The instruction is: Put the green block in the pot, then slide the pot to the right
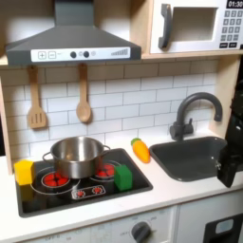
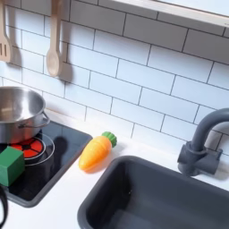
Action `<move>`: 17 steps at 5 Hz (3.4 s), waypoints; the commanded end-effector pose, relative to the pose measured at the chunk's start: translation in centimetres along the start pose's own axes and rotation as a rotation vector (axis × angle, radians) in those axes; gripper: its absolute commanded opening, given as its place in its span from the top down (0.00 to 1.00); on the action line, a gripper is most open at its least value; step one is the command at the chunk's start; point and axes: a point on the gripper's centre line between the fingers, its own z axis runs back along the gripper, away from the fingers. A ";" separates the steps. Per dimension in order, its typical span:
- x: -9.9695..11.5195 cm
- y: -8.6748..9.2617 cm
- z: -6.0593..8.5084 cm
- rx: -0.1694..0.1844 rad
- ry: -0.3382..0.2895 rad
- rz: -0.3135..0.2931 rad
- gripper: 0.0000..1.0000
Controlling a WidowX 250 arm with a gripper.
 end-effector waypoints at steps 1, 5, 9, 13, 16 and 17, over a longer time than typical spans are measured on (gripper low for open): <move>0.0 0.0 0.1 0.001 -0.003 0.000 0.00; 5.2 3.4 -1.2 0.068 0.019 0.025 0.00; 10.7 6.8 -2.0 0.081 -0.009 0.058 0.00; 15.4 10.9 -3.2 0.082 -0.024 0.064 0.00; 16.7 10.9 -5.1 0.079 0.006 0.043 0.00; 17.1 11.2 -5.6 0.081 0.009 0.061 0.00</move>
